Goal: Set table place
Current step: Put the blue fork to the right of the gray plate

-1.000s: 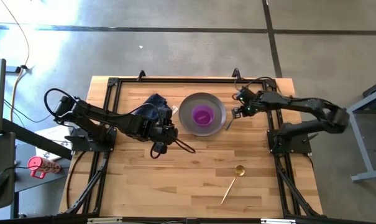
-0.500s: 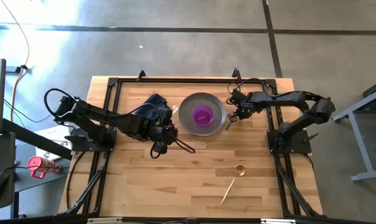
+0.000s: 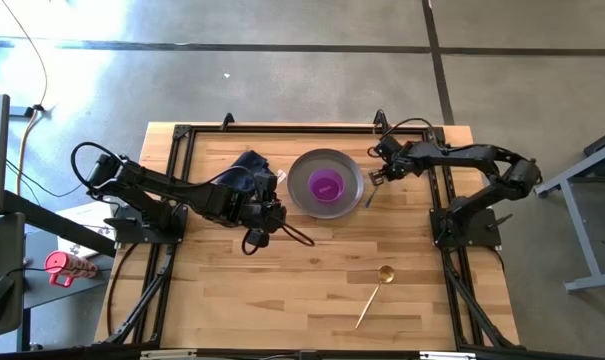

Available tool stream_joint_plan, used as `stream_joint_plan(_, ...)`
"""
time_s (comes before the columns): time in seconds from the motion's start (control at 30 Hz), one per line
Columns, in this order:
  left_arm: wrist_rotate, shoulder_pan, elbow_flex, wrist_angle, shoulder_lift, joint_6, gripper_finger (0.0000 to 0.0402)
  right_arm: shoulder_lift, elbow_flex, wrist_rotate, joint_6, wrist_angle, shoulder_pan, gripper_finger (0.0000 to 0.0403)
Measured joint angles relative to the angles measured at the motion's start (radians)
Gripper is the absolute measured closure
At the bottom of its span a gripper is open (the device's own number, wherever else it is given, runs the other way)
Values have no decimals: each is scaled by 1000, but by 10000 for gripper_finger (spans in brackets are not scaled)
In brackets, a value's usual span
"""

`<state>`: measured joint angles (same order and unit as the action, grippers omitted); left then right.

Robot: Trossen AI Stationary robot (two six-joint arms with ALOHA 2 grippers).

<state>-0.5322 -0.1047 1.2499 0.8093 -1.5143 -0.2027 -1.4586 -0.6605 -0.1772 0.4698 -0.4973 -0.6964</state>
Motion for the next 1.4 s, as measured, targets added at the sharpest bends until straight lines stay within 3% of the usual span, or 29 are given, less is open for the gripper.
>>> stream_joint_plan(0.4, 1, 0, 0, 1, 0, 2, 259, 0, 0, 82, -12, 84, -36, 403)
stream_joint_plan(0.6, 1, 0, 0, 0, 0, 3, 259, 0, 0, 124, 44, 84, 48, 403)
stream_joint_plan(0.9, -2, 0, 0, 0, 0, 4, 259, 1, 0, 64, 129, 91, 188, 403)
stream_joint_plan(1.4, -2, 0, 0, 0, 0, -2, 259, 0, 6, 16, 143, 60, 222, 403)
